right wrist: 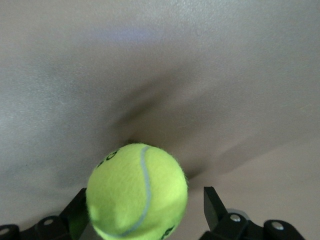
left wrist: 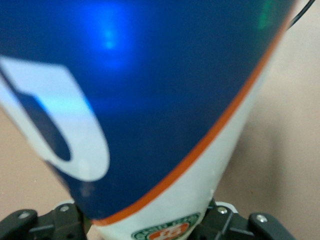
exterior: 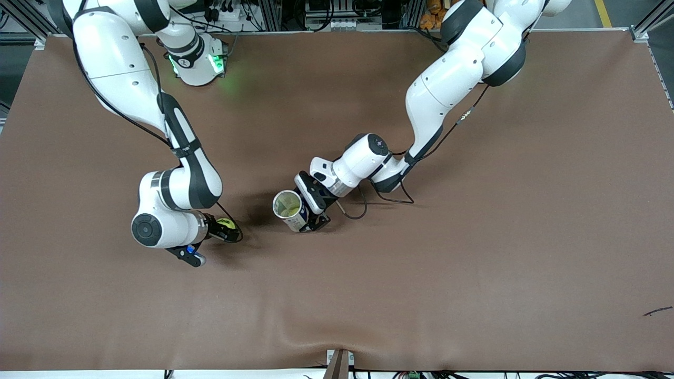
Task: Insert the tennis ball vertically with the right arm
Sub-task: 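Grasp the second tennis ball with the right gripper, then carry the second ball over the can and drop it in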
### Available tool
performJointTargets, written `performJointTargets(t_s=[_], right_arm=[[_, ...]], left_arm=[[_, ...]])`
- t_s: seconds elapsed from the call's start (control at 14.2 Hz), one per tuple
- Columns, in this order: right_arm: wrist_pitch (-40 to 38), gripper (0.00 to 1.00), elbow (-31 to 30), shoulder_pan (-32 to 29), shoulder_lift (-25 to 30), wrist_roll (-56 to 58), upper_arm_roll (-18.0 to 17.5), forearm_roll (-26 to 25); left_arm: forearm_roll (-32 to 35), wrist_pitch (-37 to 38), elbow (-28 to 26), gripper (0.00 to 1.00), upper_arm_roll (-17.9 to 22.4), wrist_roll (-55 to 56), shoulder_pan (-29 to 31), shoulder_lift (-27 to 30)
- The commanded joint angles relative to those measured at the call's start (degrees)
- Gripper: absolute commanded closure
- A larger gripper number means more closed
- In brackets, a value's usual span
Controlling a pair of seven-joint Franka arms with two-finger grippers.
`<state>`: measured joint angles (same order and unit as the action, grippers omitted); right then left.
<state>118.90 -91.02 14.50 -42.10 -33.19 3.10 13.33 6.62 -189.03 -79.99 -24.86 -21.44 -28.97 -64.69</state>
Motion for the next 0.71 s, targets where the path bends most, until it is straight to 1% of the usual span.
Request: performJointTargets(t_s=[0.0, 0.07, 0.14, 0.42, 0.64], right_arm=[[0.46, 0.67, -0.30, -0.09, 0.26, -0.30, -0.11, -0.93], [0.46, 0.76, -0.22, -0.26, 0.44, -0.30, -0.11, -0.93], [0.20, 0.77, -0.22, -0.53, 0.70, -0.30, -0.11, -0.93], [-3.40, 0.78, 0.31, -0.79, 3.95, -0.12, 0.06, -1.02], [-5.60, 0.77, 0.40, -1.05, 8.34, -0.12, 0.15, -1.20]], left_arm=[[-0.29, -0.90, 0.53, 0.19, 0.43, -0.62, -0.47, -0.26], [-0.29, -0.90, 0.53, 0.19, 0.43, -0.62, -0.47, -0.34], [-0.29, -0.90, 0.53, 0.19, 0.43, -0.71, -0.47, -0.34], [-0.29, -0.90, 0.53, 0.19, 0.43, -0.71, -0.47, -0.26], [-0.20, -0.90, 0.53, 0.19, 0.43, -0.63, -0.38, -0.26]])
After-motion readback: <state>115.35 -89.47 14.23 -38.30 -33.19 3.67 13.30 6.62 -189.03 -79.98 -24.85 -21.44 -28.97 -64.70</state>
